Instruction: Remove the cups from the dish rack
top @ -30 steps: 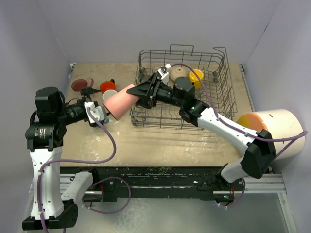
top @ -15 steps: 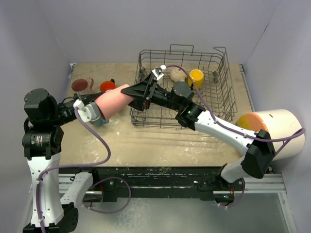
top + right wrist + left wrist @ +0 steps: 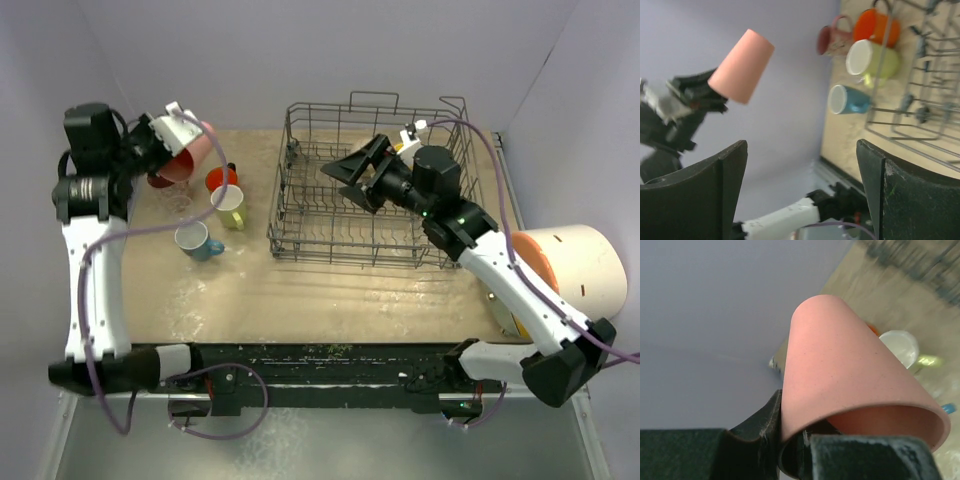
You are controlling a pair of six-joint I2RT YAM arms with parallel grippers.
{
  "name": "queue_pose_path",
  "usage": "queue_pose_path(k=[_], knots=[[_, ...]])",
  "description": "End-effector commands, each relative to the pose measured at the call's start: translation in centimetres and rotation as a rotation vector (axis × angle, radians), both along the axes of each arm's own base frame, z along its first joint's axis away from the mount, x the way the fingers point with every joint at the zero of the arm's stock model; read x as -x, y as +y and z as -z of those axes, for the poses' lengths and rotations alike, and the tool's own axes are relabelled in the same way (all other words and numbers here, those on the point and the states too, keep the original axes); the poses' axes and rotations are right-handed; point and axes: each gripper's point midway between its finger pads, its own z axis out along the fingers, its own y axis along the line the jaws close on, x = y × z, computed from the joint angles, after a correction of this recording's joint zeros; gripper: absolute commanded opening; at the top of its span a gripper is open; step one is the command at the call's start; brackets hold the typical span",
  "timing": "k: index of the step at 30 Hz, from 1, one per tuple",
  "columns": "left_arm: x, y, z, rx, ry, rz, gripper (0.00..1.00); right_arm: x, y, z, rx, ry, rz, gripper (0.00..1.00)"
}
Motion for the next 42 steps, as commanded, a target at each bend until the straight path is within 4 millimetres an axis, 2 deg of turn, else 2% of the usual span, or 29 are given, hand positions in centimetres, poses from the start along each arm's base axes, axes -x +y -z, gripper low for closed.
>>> queue_pose_path(k=[1,5,8,10,14,24,30,35,37,41,42], knots=[[-1.6,11.2,4.8,-0.172,0.27,-0.33,0.0,0.5,-4.0,1.6,0.275,-0.067,0.102,0.91],[-0.8,18.9,9.6,-0.229,0.532,-0.46,0.0,0.6,-5.3,2.3,0.349,-0.08,0.129,0.91],[0.5,22.6,12.5,-0.213,0.666,-0.512,0.0,0.4,-5.5,3.0,0.387,-0.081,0.13,0.91],[1.2,23.8,14.6,-0.211,0.736,-0.533,0.0,0.2,-5.5,3.4,0.407,-0.081,0.129,0.91],[1.8,23.9,19.4,-0.206,0.827,-0.525,0.0,-0.2,-5.5,3.6,0.435,-0.088,0.124,0.92],[0.0,22.7,27.6,-0.148,0.964,-0.531,0.0,-0.7,-5.4,3.6,0.465,-0.097,0.111,0.92],[-2.4,20.8,30.0,-0.158,0.963,-0.535,0.0,-2.2,-6.0,4.5,0.549,-0.091,0.125,0.9],[-2.9,21.2,31.1,-0.169,0.973,-0.549,0.01,-5.4,-7.3,5.9,0.705,-0.092,0.176,0.91],[-2.9,21.3,31.3,-0.175,0.973,-0.548,0.13,-7.6,-7.7,6.7,0.775,-0.096,0.196,0.92],[-3.1,21.0,30.0,-0.16,0.932,-0.545,0.55,-11.8,-8.8,8.3,0.91,-0.1,0.223,0.9],[-3.2,20.9,29.3,-0.16,0.912,-0.539,0.61,-12.8,-9.2,8.3,0.942,-0.105,0.24,0.89]])
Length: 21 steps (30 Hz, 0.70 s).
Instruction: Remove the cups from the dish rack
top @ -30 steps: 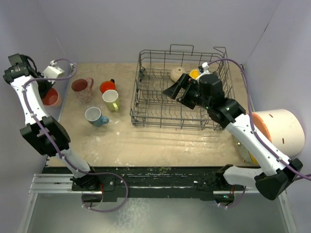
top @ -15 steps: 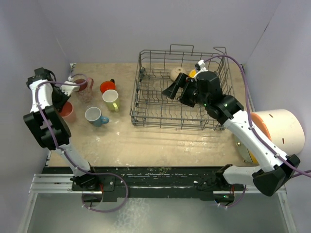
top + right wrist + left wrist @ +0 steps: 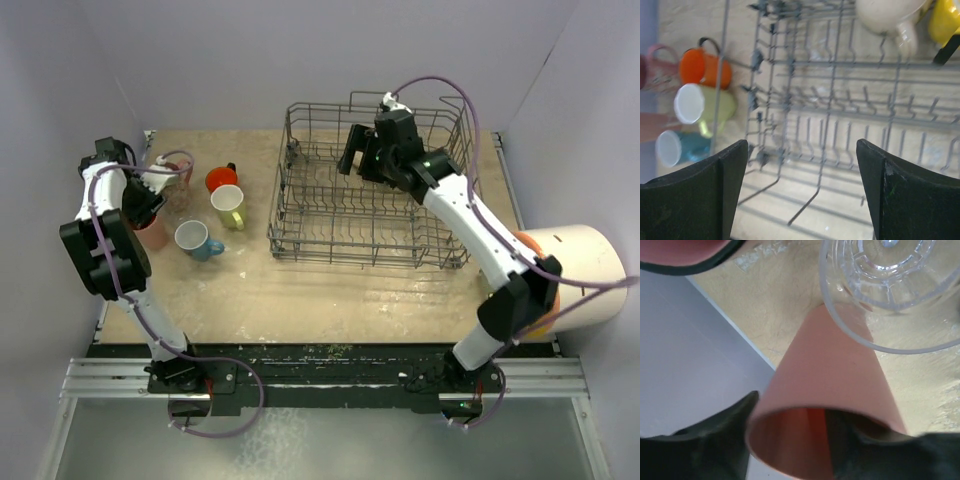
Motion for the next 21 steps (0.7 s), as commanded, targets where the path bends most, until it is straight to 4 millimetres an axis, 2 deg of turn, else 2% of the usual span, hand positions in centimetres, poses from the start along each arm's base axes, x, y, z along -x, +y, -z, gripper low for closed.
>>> queue_pose_path(k=[1,2,3,4,7,9,12,16,21], knots=[[-1.0,0.3,-2.8,-0.017,-0.104,-0.005,0.74,-4.6,-2.8,-0.1,0.198,-0.064,0.058,0.88],[-1.1,0.1,-3.8,-0.016,-0.129,0.003,0.79,-5.7,-3.3,0.1,0.22,-0.064,0.072,0.88],[-1.3,-0.2,-4.9,-0.008,-0.159,0.01,0.97,-6.7,-3.8,0.5,0.236,-0.058,0.085,0.87],[-1.5,-0.5,-6.0,0.001,-0.185,0.014,1.0,-7.8,-4.5,0.9,0.252,-0.053,0.101,0.85],[-1.2,-2.3,-9.3,0.081,-0.224,0.015,0.99,-10.7,-5.9,2.4,0.31,-0.034,0.132,0.8],[-0.9,-3.8,-11.9,0.142,-0.255,0.022,0.99,-12.5,-6.4,4.7,0.347,0.002,0.126,0.77],[0.0,-6.2,-14.4,0.217,-0.286,0.041,0.99,-14.1,-6.7,6.9,0.389,0.033,0.108,0.7],[1.3,-10.0,-16.6,0.293,-0.315,0.089,0.99,-15.0,-6.9,10.3,0.409,0.095,0.087,0.62],[2.6,-14.8,-17.5,0.402,-0.309,0.142,0.99,-15.6,-6.9,12.6,0.434,0.123,0.075,0.57]])
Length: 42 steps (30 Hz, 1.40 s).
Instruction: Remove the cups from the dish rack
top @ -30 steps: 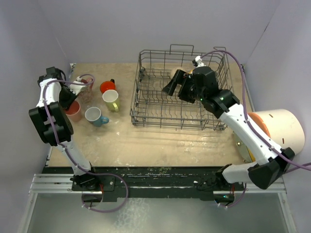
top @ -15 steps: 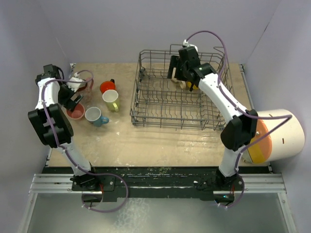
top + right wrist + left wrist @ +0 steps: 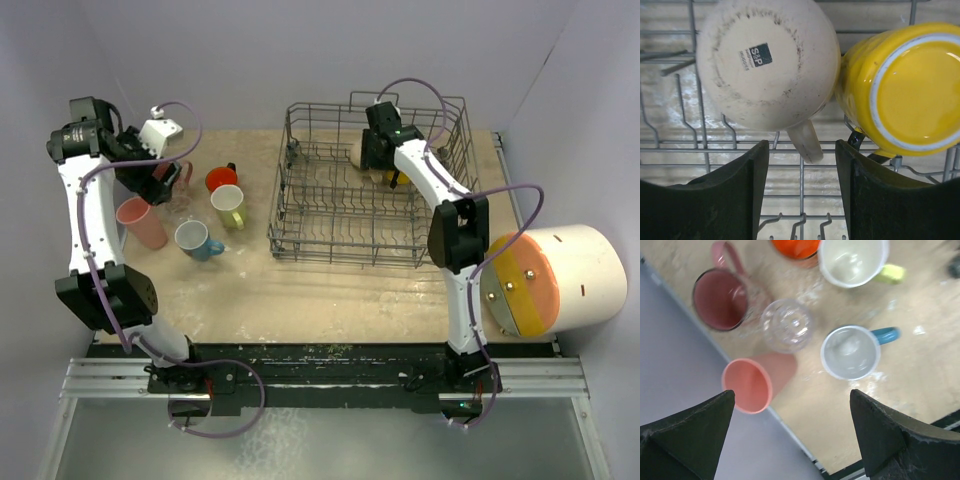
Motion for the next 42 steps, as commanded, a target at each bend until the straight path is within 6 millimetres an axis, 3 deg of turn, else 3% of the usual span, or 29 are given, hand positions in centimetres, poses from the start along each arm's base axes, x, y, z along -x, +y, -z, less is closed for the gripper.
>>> queue_pose_path(k=[1,5,16,20,23,26,30,37,42], knots=[[1.8,-5.4,-1.1,0.157,0.018,0.069,0.99,-0.6,0.2,-2.1,0.015,-0.045,-0.033,0.57],[2.1,-6.5,-0.8,0.184,0.024,0.084,0.99,-0.9,0.1,-0.8,0.018,-0.026,-0.038,0.55],[3.3,-7.1,-1.6,0.188,0.01,0.111,0.99,-1.2,0.8,1.8,0.012,0.007,-0.077,0.44],[3.5,-7.5,-2.3,0.199,-0.008,0.12,0.99,-1.2,0.4,2.4,0.036,0.01,-0.073,0.37],[3.7,-7.7,-2.5,0.21,-0.009,0.125,0.99,-1.5,0.0,2.0,0.059,-0.01,-0.054,0.26],[4.0,-7.8,-2.7,0.21,-0.013,0.125,0.99,-1.7,0.1,0.2,0.046,-0.05,-0.05,0.14],[4.8,-8.6,-3.5,0.229,-0.035,0.171,0.99,-2.3,0.3,-4.3,0.038,-0.137,-0.043,0.0],[5.5,-9.5,-4.0,0.249,-0.075,0.203,0.99,-2.5,1.2,-11.3,0.037,-0.276,-0.049,0.0],[5.7,-9.5,-3.6,0.239,-0.084,0.222,0.99,-0.8,2.5,-15.9,0.027,-0.351,-0.073,0.0]])
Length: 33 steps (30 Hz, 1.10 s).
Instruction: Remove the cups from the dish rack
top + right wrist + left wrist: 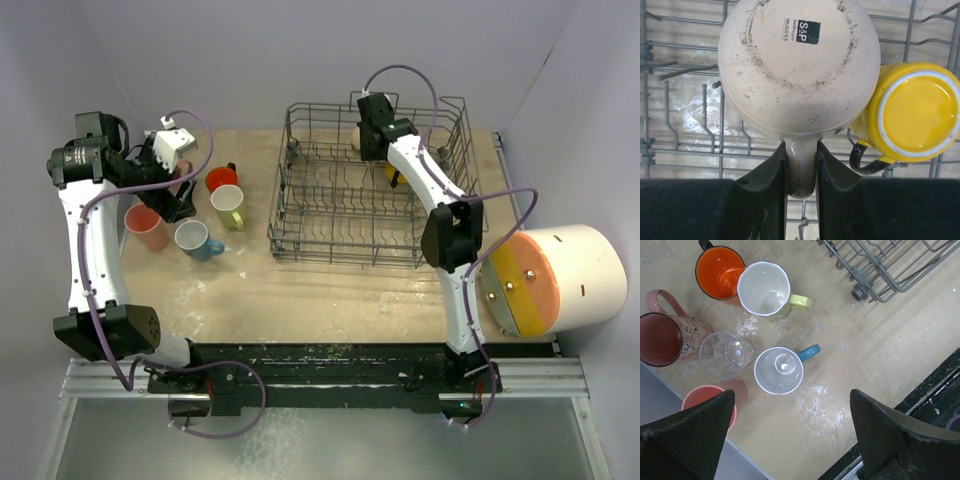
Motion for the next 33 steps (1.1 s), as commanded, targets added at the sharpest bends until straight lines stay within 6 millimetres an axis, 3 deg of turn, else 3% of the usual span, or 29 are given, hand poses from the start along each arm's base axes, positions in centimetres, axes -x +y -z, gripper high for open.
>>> queue_pose_path(k=[1,4,7,17,25,33], knots=[[0.1,-0.7,-0.4,0.011,-0.065,0.059,0.99,1.3,1.7,-15.2,-0.06,-0.316,-0.017,0.0],[0.2,-1.1,-0.6,0.011,-0.11,0.086,0.99,3.9,3.9,-18.2,-0.08,-0.361,-0.058,0.0],[0.4,-1.9,-1.0,0.033,-0.147,0.121,0.99,7.1,6.7,-19.9,-0.171,-0.355,-0.102,0.0],[1.1,-4.9,-3.2,0.067,-0.376,0.249,0.99,18.3,16.0,-24.3,-0.798,-0.253,-0.331,0.0],[4.6,-7.6,-6.2,-0.008,-0.664,0.461,0.99,25.5,20.5,-27.5,-1.32,-0.076,-0.528,0.0],[7.2,-9.3,-7.6,-0.038,-0.841,0.585,0.98,31.6,23.4,-28.5,-1.634,0.135,-0.698,0.0]])
